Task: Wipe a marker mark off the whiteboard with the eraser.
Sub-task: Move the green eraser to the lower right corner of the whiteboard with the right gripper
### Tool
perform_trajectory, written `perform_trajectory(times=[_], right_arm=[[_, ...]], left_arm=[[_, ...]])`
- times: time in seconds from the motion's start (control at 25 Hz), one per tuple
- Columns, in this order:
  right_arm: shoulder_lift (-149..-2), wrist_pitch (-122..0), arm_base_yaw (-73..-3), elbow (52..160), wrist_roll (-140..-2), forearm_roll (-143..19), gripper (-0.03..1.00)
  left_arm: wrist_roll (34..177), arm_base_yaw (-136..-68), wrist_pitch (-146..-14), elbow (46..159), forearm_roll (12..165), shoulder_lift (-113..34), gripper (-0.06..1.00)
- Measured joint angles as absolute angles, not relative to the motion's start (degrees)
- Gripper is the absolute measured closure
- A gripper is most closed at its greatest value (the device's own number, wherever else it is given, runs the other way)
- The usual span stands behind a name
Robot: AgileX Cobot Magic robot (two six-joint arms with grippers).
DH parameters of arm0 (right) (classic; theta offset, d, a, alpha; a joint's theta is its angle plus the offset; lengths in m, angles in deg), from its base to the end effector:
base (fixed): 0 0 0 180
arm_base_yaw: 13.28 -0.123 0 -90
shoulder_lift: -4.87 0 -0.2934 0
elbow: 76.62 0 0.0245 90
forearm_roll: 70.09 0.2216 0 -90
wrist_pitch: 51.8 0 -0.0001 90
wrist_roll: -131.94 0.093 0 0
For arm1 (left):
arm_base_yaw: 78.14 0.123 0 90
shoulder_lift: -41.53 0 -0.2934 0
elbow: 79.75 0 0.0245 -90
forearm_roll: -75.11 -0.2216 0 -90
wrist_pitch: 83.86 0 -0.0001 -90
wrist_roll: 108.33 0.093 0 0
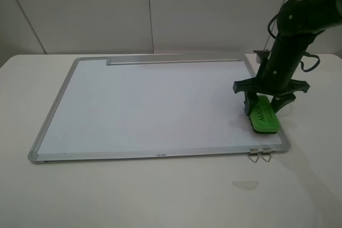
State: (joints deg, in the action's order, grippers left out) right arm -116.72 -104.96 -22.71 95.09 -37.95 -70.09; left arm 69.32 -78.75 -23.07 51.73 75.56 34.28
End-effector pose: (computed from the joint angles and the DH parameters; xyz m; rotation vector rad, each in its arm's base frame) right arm 0.3299 0.0548 0.1568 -0.0183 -3.0892 0.0139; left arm -0.0385 -0.0002 0.2633 -0.0305 2.0344 -0.0419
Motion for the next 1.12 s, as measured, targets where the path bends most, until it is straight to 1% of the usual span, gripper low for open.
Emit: perform_trajectory(times=[0.32, 1.12], right_arm=[[-116.72, -101.69, -22.71, 94.10, -37.91, -70.46, 0.37], [-117.67, -101.24, -22.71, 94.10, -37.70, -71.17, 0.37]], left_arm=[[69.32, -78.75, -23.07, 51.73, 75.56, 34.28, 0.26], [69.32, -78.75, -23.07, 51.73, 75.56, 34.28, 0.26]])
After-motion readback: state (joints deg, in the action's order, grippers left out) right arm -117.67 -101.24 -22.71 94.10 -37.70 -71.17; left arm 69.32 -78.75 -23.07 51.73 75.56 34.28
